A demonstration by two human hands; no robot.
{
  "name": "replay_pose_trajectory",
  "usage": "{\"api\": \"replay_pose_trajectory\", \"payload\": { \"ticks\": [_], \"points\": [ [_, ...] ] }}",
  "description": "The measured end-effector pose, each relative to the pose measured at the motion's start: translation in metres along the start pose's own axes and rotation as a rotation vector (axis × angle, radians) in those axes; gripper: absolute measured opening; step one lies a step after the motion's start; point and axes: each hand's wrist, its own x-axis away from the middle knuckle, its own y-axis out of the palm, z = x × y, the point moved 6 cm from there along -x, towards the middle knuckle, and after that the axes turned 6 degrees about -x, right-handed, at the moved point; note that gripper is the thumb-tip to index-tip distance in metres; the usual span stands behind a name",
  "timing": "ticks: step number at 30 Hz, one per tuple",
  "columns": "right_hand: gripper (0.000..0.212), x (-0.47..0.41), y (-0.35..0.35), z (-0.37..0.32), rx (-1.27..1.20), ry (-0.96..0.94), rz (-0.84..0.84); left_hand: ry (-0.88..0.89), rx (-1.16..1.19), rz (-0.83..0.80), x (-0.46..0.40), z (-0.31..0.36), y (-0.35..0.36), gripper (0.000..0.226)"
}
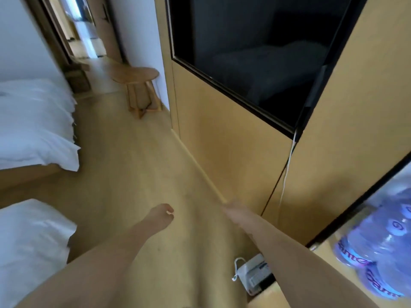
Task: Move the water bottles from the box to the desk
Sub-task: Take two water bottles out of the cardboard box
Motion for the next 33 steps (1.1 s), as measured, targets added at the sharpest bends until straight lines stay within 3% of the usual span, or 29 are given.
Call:
{"api": "replay_pose_trajectory", "payload": {
  "ticks": [3,13,22,26,33],
  "points": [
    [0.035,-0.033,0.042,-0.048,0.004,-0.062,-0.064,-0.016,-0.013,0.011,-0.024,-0.026,-0.037,0.031],
    [0.049,-0.188,0.148,-0.156,0.222,-0.029,-0.238,-0.175,0.026,0.006,-0.135,-0.106,-0.108,0.034],
    [0.022,-0.373,0.209,-0.301,0.501,-0.164,-0.35,-0.339,-0.002,0.069,-0.313,-0.132,-0.222,0.039],
    [0.057,-0.434,0.224,-0.363,0.594,-0.171,-0.383,-0.324,-0.075,0.045,-0.377,-0.131,-0.271,0.04],
    [0.059,-0.543,0.261,-0.438,0.65,-0.174,-0.441,-0.349,-0.093,-0.022,-0.493,-0.162,-0.333,0.041]
  ]
}}
